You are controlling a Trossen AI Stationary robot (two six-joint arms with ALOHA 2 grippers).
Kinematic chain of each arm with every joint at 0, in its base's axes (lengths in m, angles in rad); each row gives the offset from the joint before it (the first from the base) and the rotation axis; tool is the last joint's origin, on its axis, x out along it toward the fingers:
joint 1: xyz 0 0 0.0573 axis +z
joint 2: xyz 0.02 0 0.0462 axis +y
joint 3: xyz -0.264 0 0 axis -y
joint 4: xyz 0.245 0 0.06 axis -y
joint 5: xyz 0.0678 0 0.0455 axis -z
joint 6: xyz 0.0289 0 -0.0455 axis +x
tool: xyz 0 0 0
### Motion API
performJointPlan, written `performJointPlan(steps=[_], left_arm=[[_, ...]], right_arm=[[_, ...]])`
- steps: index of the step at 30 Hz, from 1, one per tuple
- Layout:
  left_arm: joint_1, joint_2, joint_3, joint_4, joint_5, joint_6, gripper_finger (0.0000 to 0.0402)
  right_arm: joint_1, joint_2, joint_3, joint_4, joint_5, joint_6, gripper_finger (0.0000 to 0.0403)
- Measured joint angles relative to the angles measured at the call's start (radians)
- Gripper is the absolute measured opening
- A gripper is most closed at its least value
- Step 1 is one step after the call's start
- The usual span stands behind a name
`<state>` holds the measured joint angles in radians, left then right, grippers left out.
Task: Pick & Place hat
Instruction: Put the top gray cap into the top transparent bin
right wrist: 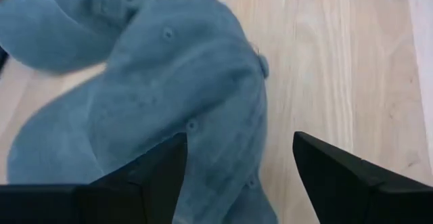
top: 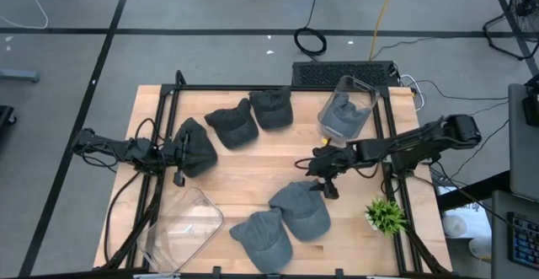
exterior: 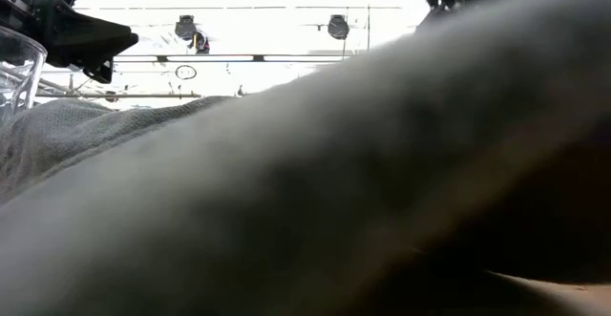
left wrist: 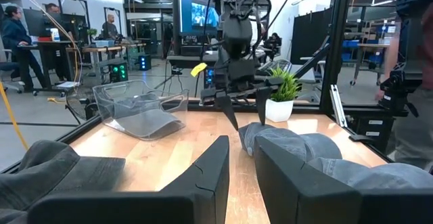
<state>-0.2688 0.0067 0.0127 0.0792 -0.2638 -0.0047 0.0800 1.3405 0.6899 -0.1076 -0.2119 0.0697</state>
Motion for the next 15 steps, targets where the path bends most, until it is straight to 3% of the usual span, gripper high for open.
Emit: performJointPlan(steps=[9, 12, 15], left_arm=[[0.000, 0.000, 0.000, 0.000, 0.000, 0.000, 0.0076], [0.000, 0.000, 0.000, 0.000, 0.000, 0.000, 0.0076], [0.000, 0.000, 0.000, 0.000, 0.000, 0.000, 0.0076]], right_arm=[[0.000, 0.065, 0.000, 0.014, -0.080, 0.020, 0.0249], [0.000, 0.080, 0.001, 0.013, -0.108, 0.023, 0.0226], [0.000, 0.081, 0.001, 0.005, -0.111, 0.021, 0.0179]])
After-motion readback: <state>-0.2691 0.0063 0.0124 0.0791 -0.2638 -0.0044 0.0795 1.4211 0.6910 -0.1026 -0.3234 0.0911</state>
